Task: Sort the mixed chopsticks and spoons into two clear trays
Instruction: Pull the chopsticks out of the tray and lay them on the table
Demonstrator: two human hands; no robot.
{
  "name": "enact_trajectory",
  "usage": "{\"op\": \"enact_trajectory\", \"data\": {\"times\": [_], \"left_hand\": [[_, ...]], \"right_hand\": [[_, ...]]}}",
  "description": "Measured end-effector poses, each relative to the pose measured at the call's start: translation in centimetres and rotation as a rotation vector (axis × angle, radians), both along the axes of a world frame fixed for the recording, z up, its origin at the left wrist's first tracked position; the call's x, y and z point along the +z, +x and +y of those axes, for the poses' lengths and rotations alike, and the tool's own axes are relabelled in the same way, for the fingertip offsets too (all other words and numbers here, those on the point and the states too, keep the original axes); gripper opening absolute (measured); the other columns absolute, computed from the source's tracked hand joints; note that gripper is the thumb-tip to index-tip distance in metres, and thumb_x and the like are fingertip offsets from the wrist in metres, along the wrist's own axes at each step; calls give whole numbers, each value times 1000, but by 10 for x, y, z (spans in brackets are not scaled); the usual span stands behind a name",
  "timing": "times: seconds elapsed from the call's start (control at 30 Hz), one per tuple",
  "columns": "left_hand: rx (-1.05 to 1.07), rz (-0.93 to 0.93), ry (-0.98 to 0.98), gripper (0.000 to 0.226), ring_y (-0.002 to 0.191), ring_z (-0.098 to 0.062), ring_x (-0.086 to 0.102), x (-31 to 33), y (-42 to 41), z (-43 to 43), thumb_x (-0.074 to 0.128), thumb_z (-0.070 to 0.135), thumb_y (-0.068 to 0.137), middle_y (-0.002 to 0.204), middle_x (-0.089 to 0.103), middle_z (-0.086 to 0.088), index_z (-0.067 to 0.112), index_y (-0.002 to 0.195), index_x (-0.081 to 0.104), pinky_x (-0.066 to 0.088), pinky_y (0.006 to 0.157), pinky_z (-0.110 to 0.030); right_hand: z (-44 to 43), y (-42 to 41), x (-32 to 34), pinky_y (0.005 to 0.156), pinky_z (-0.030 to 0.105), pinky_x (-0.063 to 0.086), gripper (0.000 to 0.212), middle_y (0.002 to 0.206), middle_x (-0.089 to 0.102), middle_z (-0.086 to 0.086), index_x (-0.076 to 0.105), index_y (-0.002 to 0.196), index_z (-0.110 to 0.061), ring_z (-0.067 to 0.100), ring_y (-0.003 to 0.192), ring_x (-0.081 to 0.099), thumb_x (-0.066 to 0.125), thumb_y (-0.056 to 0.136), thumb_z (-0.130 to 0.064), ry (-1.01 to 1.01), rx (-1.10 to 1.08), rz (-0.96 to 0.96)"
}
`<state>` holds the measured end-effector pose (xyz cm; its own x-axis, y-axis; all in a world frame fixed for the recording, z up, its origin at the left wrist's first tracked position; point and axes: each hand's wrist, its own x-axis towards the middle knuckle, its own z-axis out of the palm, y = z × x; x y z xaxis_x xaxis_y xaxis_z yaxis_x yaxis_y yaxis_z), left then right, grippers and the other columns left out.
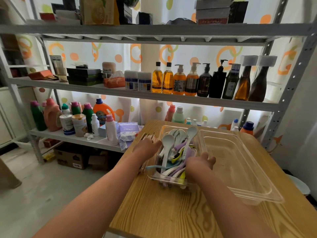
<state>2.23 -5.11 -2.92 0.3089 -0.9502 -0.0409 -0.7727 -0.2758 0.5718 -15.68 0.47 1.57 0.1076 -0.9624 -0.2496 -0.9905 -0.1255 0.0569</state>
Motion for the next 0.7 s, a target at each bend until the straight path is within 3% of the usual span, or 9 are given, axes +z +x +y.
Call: {"op": "enact_trajectory", "data": {"times": [0.13, 0.27, 0.6, 0.7], "left_hand": [[-22, -58, 12, 41, 96, -26, 61, -9, -11, -4, 44, 41, 95, 107, 65, -12, 6, 110, 61, 50, 85, -36], [-3, -200, -12, 39, 92, -27, 61, -10, -16, -7, 38, 38, 98, 104, 66, -12, 7, 103, 61, 50, 82, -35], [-63, -168, -25, 35, 84, -23, 60, -14, -10, -7, 38, 38, 98, 93, 64, -9, 10, 91, 58, 48, 74, -32], [-81, -158, -21, 35, 83, -22, 58, -13, -9, -6, 38, 37, 99, 92, 62, -8, 9, 96, 59, 45, 71, -31]], "right_hand": [[-2, -1, -1, 110, 45, 28, 45, 143, 26, 18, 37, 139, -15, 36, 129, 21, 47, 95, -20, 1, 22, 27], [-4, -1, -1, 109, 47, 24, 44, 143, 27, 17, 40, 137, -18, 36, 129, 20, 47, 95, -21, 4, 48, 63], [-21, 8, -19, 103, 48, 22, 48, 141, 29, 18, 41, 136, -18, 35, 128, 22, 52, 89, -22, 9, -9, 104], [-24, 10, -27, 101, 47, 23, 51, 139, 34, 17, 40, 137, -17, 34, 126, 25, 50, 88, -27, -28, -37, 106]]}}
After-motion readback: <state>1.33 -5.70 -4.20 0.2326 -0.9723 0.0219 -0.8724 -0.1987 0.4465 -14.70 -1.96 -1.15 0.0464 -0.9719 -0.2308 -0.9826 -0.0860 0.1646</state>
